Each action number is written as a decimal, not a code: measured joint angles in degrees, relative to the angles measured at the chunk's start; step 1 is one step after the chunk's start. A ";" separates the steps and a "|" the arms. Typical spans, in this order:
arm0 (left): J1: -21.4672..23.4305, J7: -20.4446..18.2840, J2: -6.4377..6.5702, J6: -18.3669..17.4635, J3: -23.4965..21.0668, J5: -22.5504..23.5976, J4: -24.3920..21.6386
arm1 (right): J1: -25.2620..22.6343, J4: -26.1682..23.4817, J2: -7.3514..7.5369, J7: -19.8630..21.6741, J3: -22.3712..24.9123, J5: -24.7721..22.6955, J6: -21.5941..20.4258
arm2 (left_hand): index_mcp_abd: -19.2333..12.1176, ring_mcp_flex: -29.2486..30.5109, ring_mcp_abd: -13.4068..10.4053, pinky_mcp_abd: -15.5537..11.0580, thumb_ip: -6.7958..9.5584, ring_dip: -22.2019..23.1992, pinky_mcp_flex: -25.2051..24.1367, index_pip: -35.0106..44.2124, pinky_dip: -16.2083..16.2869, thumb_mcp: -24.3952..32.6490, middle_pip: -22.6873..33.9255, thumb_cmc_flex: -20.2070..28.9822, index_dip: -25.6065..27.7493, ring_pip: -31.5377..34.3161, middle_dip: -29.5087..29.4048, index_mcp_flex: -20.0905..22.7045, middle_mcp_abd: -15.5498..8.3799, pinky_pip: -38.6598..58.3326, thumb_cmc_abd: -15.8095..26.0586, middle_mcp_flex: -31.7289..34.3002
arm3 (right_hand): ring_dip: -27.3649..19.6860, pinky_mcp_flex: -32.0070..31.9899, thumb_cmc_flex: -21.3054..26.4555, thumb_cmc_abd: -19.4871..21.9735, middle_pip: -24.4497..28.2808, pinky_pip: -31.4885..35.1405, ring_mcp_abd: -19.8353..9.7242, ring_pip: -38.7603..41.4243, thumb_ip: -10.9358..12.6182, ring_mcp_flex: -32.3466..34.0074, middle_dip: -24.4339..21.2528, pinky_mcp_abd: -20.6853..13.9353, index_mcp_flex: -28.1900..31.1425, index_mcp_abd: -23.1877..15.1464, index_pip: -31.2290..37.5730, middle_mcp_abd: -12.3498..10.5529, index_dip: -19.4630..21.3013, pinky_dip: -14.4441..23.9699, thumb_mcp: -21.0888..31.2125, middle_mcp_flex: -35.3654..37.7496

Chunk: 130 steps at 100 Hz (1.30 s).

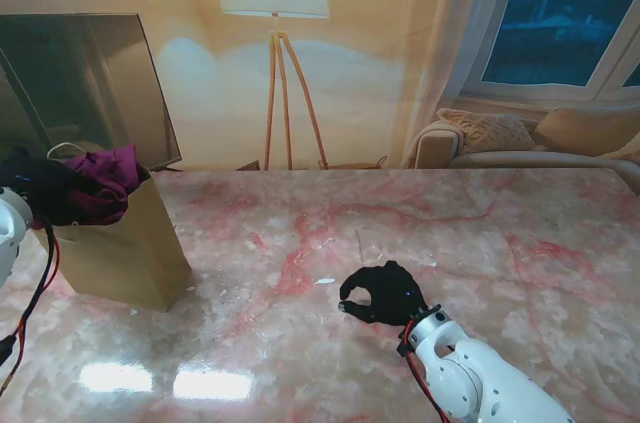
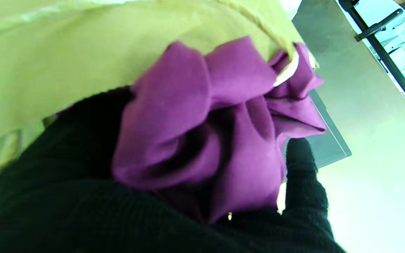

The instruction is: Fold the socks and the shorts into the kraft paper bag

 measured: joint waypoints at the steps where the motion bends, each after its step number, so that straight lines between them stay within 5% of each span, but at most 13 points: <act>1: 0.00 -0.21 0.00 -0.02 -0.03 -0.04 -0.07 | 0.00 -0.02 0.00 -0.01 0.01 -0.02 0.00 | 0.00 0.01 0.00 0.00 0.00 -0.08 0.04 0.00 0.00 0.00 0.00 0.00 0.00 0.00 -0.05 0.03 0.00 0.00 0.00 0.00 | 0.00 0.00 0.00 0.00 0.00 0.00 0.00 0.00 0.00 0.00 0.00 0.00 0.00 0.00 0.00 0.00 0.00 0.00 0.00 0.00; 21: 0.54 0.63 0.00 3.71 -0.48 -6.50 -1.02 | -0.11 -0.55 0.00 -0.53 0.27 -0.53 0.06 | -4.10 0.07 0.01 0.60 0.00 -0.85 0.41 6.15 -0.04 0.69 -0.02 -0.02 2.93 -0.02 -0.86 5.78 0.01 -0.95 -0.89 0.08 | 0.00 0.00 0.00 0.00 0.00 0.00 0.00 0.00 0.00 0.00 0.00 0.00 0.00 0.00 0.00 0.00 0.00 0.00 0.00 0.00; 30: 0.94 0.08 0.00 6.59 -0.49 -8.73 -1.86 | -0.06 -0.54 -0.01 -0.54 0.27 -0.53 0.06 | -7.71 -4.01 0.04 0.34 0.00 -2.11 -4.90 13.30 -2.43 -9.17 -0.02 6.07 3.26 -1.30 -1.43 10.09 0.01 -7.00 -0.74 0.05 | 0.00 0.00 0.00 0.01 0.00 0.00 0.00 0.00 0.00 0.00 0.00 0.00 0.00 0.00 0.00 0.01 0.00 0.00 0.00 0.00; 47: 1.90 1.96 -0.20 8.21 -0.91 -9.47 -2.40 | 0.08 -0.32 -0.03 -0.94 0.18 -0.47 0.19 | -9.35 -9.29 0.30 -1.13 0.08 -3.34 -8.59 19.74 -4.56 -16.76 -0.35 6.53 -1.19 -2.96 -2.62 12.76 0.30 -15.99 2.71 -2.92 | 0.00 -0.01 -0.01 0.64 0.00 0.00 0.00 0.00 0.00 -0.01 0.00 0.00 0.00 0.00 0.00 0.01 0.00 0.00 -0.13 0.00; 64: 2.75 1.37 -0.33 9.72 -1.32 -9.91 -3.94 | 0.32 -0.13 -0.05 -1.25 0.00 -0.54 0.24 | -4.16 -9.78 0.62 -0.73 2.30 -4.33 -8.60 13.37 -4.56 -22.78 -0.97 2.37 -0.35 -3.11 -3.59 12.72 1.60 -20.02 14.00 -3.64 | 0.00 -0.02 -0.01 0.64 0.00 0.00 0.00 0.00 0.00 -0.01 0.00 0.00 0.00 0.00 0.00 0.01 0.00 0.00 -0.15 0.00; 88: 3.39 4.60 -0.63 11.49 -1.70 -13.30 -5.04 | 0.81 0.11 -0.11 -1.70 -0.30 -0.62 0.25 | -2.57 -6.67 0.90 0.77 2.84 -5.10 -7.72 11.12 -3.41 -26.77 -0.97 1.44 0.40 -3.39 -3.77 12.72 1.69 -19.97 19.60 -1.19 | 0.00 -0.03 -0.01 0.64 0.00 0.00 0.00 0.00 0.00 -0.01 0.00 0.00 0.00 0.00 0.00 0.01 0.00 0.00 -0.18 0.00; 103: 3.49 3.75 -0.68 12.06 -2.08 -13.61 -5.82 | 1.17 0.69 -0.17 -1.85 -0.62 -0.47 0.25 | -0.73 -4.22 1.58 0.63 3.30 -3.13 -7.02 11.12 -0.71 -28.52 0.41 3.64 1.10 -1.76 -2.67 15.63 1.69 -16.50 24.31 4.39 | 0.00 -0.03 0.00 0.64 0.00 0.00 0.00 0.00 0.00 -0.01 0.00 0.00 0.00 0.00 0.00 0.01 0.00 0.00 -0.19 0.00; 130: 3.67 0.68 -0.44 13.29 -1.92 -16.10 -5.69 | 1.40 1.22 -0.27 -2.01 -0.88 -0.24 0.24 | 1.72 -4.22 2.14 -0.06 3.32 -2.02 -8.64 9.29 -0.65 -30.33 0.77 3.26 1.01 -1.63 -2.25 16.22 1.69 -18.37 29.89 7.31 | 0.00 -0.04 -0.01 0.64 0.00 0.00 0.00 0.00 0.00 -0.02 0.00 0.01 0.00 0.00 0.00 0.01 0.00 0.00 -0.20 0.00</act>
